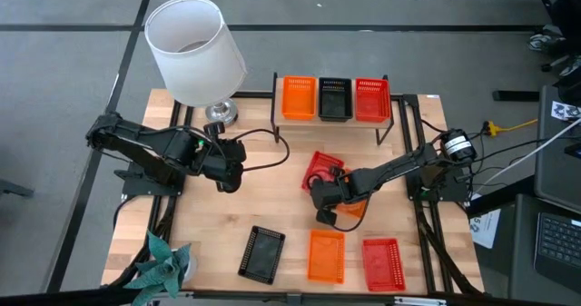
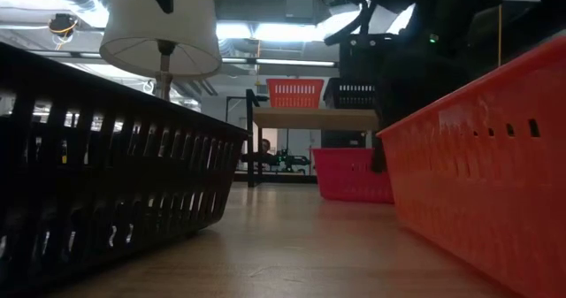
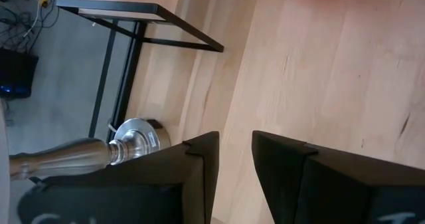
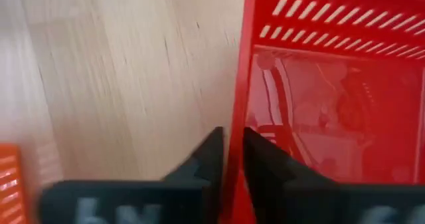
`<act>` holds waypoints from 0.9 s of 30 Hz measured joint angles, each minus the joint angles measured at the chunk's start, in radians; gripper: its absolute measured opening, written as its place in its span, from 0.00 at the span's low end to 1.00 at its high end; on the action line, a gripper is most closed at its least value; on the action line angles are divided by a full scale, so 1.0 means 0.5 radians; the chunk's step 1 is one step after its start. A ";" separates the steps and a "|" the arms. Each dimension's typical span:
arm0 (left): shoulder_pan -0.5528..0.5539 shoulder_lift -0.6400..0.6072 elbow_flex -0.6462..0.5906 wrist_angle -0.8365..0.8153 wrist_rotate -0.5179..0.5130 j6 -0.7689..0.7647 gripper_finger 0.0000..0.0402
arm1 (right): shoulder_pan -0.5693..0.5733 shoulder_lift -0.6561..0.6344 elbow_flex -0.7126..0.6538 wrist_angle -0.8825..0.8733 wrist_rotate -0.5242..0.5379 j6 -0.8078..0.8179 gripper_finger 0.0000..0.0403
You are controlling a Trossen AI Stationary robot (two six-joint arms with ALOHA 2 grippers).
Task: Stack baskets on shelf by color
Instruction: Stack the top red bin on the red bin on the shelf
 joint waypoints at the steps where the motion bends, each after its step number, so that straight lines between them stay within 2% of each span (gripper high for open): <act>1: 0.000 0.000 0.000 0.000 0.000 0.000 0.21 | 0.002 0.000 0.000 0.002 0.003 -0.036 0.05; 4: 0.000 0.001 0.000 -0.001 0.000 0.000 0.21 | 0.034 -0.007 0.058 -0.035 -0.021 -0.129 0.02; 7: 0.000 0.001 0.000 -0.001 0.000 0.001 0.21 | 0.067 -0.063 0.234 -0.187 -0.177 -0.301 0.01; 10: 0.000 0.001 0.000 -0.001 0.000 0.001 0.21 | 0.100 -0.123 0.485 -0.477 -0.250 -0.476 0.01; 14: 0.000 0.001 0.000 0.004 0.000 -0.012 0.21 | 0.140 -0.214 0.881 -0.967 -0.209 -0.610 0.01; 17: 0.000 0.001 0.000 0.002 0.000 -0.012 0.21 | 0.176 -0.270 1.165 -1.403 0.039 -0.596 0.01; 23: 0.000 0.001 0.000 -0.005 0.001 0.000 0.21 | 0.194 -0.419 1.525 -2.129 0.769 -0.368 0.00; 25: 0.000 0.001 0.000 -0.004 0.001 0.000 0.21 | 0.170 -0.508 1.526 -2.114 0.941 -0.400 0.00; 27: 0.000 0.002 0.000 -0.005 0.001 0.000 0.21 | 0.126 -0.618 1.502 -2.104 0.952 -0.555 0.00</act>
